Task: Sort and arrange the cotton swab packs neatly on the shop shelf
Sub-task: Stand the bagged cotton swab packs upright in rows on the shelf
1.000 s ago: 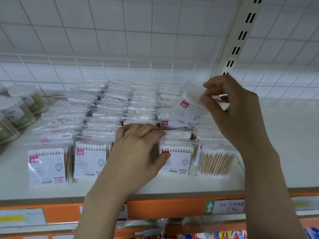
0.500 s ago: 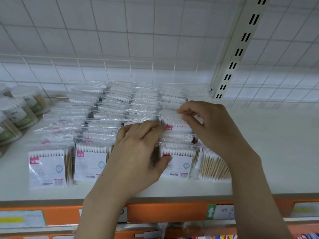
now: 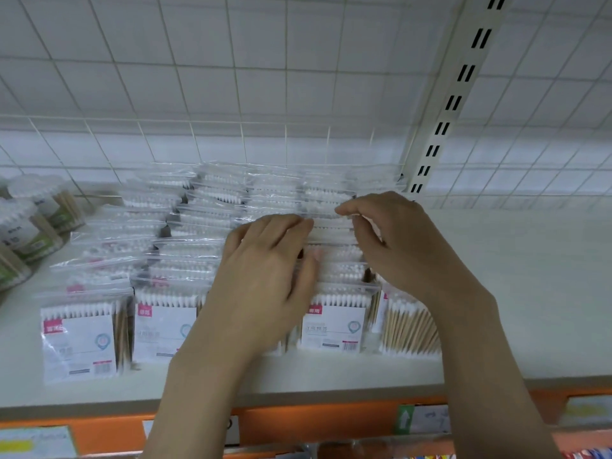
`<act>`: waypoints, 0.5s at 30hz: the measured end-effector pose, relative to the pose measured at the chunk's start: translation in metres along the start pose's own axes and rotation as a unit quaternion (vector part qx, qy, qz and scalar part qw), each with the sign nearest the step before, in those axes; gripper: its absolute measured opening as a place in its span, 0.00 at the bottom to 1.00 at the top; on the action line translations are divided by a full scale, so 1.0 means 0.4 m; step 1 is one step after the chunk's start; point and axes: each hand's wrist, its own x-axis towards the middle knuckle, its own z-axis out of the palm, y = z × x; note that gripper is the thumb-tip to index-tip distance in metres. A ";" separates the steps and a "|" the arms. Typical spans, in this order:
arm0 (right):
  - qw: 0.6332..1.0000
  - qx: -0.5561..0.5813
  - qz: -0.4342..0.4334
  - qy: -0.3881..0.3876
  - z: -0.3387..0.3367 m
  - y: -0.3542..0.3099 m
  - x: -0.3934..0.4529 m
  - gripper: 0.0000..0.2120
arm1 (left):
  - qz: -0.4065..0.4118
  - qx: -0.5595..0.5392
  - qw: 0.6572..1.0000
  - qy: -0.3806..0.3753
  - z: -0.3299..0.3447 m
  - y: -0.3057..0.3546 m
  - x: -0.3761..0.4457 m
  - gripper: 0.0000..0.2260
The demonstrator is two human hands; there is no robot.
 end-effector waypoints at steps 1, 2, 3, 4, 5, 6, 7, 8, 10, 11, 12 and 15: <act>1.000 -0.016 0.002 -0.016 0.001 0.000 0.006 0.15 | 0.001 0.006 1.000 0.005 0.001 -0.002 0.011 0.21; 0.999 -0.027 0.004 -0.033 0.004 0.000 0.009 0.16 | 0.001 0.014 1.000 0.005 0.003 -0.004 0.021 0.20; 0.999 -0.029 0.005 -0.045 0.007 0.001 0.009 0.16 | -0.001 0.019 1.000 0.002 0.004 -0.006 0.030 0.20; 0.998 -0.025 0.006 -0.050 0.010 0.001 0.007 0.16 | -0.004 0.024 1.000 -0.004 0.007 -0.009 0.039 0.21; 0.999 -0.018 0.007 -0.049 0.012 0.001 0.005 0.15 | -0.006 0.028 1.000 -0.010 0.010 -0.011 0.046 0.22; 0.999 -0.011 0.009 -0.046 0.013 0.002 0.003 0.15 | -0.008 0.033 0.999 -0.017 0.014 -0.013 0.053 0.22; 0.999 -0.005 0.011 -0.043 0.012 0.003 0.002 0.15 | -0.009 0.037 0.999 -0.025 0.018 -0.015 0.059 0.23; 0.999 -0.003 0.011 -0.044 0.010 0.004 0.003 0.15 | -0.010 0.041 0.998 -0.035 0.022 -0.017 0.063 0.23; 0.999 0.001 0.010 -0.048 0.007 0.008 0.009 0.15 | -0.017 0.042 0.997 -0.064 0.029 -0.021 0.070 0.21; 0.999 0.005 0.010 -0.047 0.006 0.009 0.013 0.15 | -0.020 0.040 0.996 -0.078 0.033 -0.023 0.071 0.21; 0.999 0.008 0.011 -0.043 0.004 0.009 0.018 0.15 | -0.021 0.036 0.995 -0.087 0.036 -0.025 0.069 0.21; 0.999 -0.008 0.009 -0.035 0.001 0.012 0.039 0.14 | -0.027 0.024 0.996 -0.078 0.040 -0.027 0.062 0.19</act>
